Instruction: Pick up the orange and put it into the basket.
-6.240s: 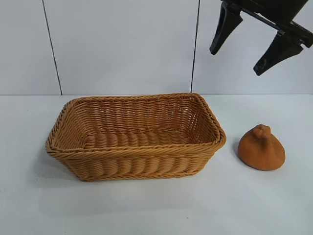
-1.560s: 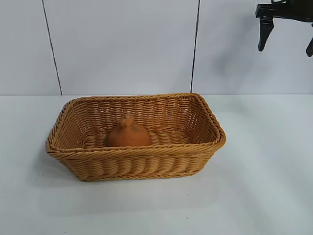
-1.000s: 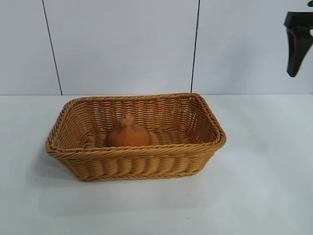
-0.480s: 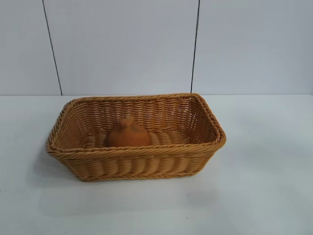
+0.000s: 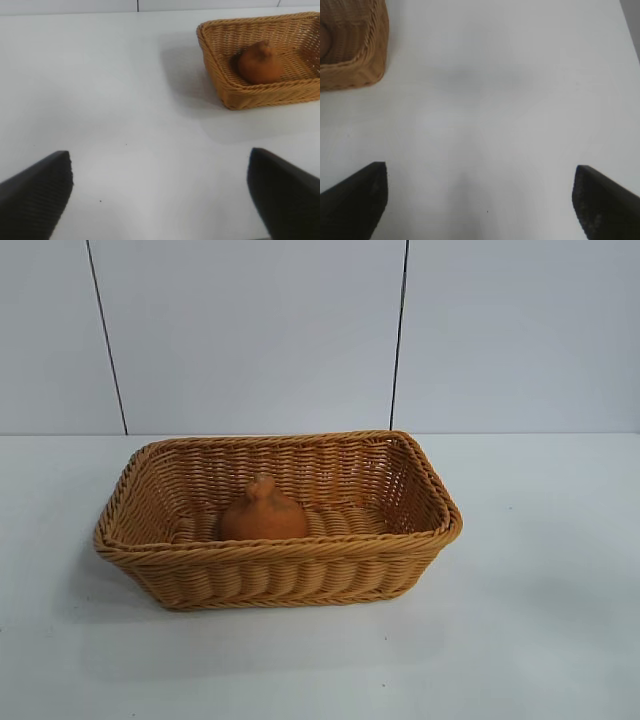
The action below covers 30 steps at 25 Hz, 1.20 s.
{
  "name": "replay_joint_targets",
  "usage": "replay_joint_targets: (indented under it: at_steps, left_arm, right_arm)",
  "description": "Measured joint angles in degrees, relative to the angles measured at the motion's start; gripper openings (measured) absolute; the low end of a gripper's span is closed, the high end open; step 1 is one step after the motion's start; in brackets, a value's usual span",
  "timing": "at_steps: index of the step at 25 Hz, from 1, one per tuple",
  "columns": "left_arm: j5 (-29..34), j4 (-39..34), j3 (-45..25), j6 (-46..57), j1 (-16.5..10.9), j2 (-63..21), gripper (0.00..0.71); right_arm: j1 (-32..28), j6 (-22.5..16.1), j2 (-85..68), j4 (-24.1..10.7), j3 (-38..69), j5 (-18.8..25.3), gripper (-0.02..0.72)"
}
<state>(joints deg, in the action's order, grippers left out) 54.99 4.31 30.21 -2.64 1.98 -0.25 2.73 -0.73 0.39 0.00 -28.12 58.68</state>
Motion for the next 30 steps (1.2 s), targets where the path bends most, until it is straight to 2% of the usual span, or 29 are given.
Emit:
replay_joint_targets:
  at_steps: [3, 8, 11, 15, 30]
  left_arm:
    - [-2.35, 0.0, 0.31, 0.0, 0.0, 0.0, 0.672]
    - [-2.48, 0.0, 0.68, 0.0, 0.0, 1.25, 0.672]
    - [-0.3, 0.0, 0.68, 0.0, 0.0, 2.01, 0.672]
    - [6.29, -0.49, -0.5, 0.0, 0.0, 2.02, 0.672]
    - [6.31, -1.27, -1.43, 0.05, 0.0, 2.48, 0.672]
  right_arm:
    - [0.0, -0.26, -0.57, 0.0, 0.0, 0.05, 0.694]
    - [0.0, -0.26, -0.73, 0.0, 0.0, 0.05, 0.694]
    - [0.0, -0.26, -0.73, 0.0, 0.0, 0.05, 0.694]
    - [0.0, -0.26, -0.73, 0.0, 0.0, 0.05, 0.694]
    - [0.0, -0.26, -0.73, 0.0, 0.1, 0.05, 0.694]
